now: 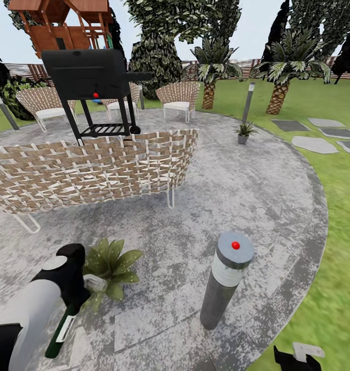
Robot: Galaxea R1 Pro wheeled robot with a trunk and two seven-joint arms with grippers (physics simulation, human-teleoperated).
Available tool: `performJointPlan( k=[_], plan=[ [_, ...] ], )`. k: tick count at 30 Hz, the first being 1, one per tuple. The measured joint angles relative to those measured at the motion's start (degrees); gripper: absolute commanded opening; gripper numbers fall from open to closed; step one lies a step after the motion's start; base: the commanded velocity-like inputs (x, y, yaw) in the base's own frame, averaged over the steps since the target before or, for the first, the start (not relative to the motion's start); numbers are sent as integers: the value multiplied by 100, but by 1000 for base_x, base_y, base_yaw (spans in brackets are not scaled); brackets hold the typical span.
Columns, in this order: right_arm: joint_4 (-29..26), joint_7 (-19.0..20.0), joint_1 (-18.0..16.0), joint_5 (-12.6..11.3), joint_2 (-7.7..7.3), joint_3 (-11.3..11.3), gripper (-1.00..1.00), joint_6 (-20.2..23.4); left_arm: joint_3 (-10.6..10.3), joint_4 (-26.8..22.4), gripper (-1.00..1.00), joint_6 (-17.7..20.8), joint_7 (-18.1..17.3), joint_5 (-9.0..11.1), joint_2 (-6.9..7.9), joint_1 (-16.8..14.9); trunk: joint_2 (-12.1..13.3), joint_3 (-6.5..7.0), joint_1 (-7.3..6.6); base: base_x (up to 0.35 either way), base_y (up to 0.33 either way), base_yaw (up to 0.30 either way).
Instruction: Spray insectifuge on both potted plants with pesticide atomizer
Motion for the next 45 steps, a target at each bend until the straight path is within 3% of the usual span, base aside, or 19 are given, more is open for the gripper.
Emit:
performJointPlan(
  k=[1,4,13,18,19,20,22,24,28,33,45],
  plan=[
    [-2,-2,0,-2,9,0,100,0,17,-95,-100,-2,0,14,46,1,0,0,0,0,0,150],
    [-3,-9,-1,-5,15,-6,100,0,267,-190,-100,-4,0,48,-5,3,0,0,0,0,0,237],
    [-4,-19,0,-17,15,-17,100,0,345,-428,-100,-3,1,67,-84,2,0,-1,0,0,0,155],
    [-5,-20,0,-30,15,-32,100,5,339,-393,-100,-3,1,64,-412,37,0,-36,0,0,0,2],
    [-6,-20,0,-30,15,-33,100,4,340,-416,-100,-4,1,70,-478,139,0,-45,1,0,0,0],
    [-4,-20,0,-31,15,-33,100,7,349,-443,-100,-7,25,83,-650,314,0,-55,1,0,0,0],
    [-5,-20,0,-31,15,-33,100,9,405,-591,-100,-3,312,139,-812,462,0,-72,0,0,0,0],
    [-4,-20,0,-31,15,-33,100,8,517,-655,-100,-3,375,402,-842,482,0,-81,0,0,0,0],
    [-4,-20,0,-31,15,-33,100,9,558,-691,-100,4,397,525,-859,485,0,-84,0,0,0,0],
    [-4,-20,0,-31,15,-33,100,8,584,-1269,-100,16,448,536,-857,486,0,-84,0,0,0,0],
    [-5,-18,1,-31,15,-33,100,12,560,-1287,-100,14,452,532,-795,485,0,-84,2,-154,83,-4]
  ],
)
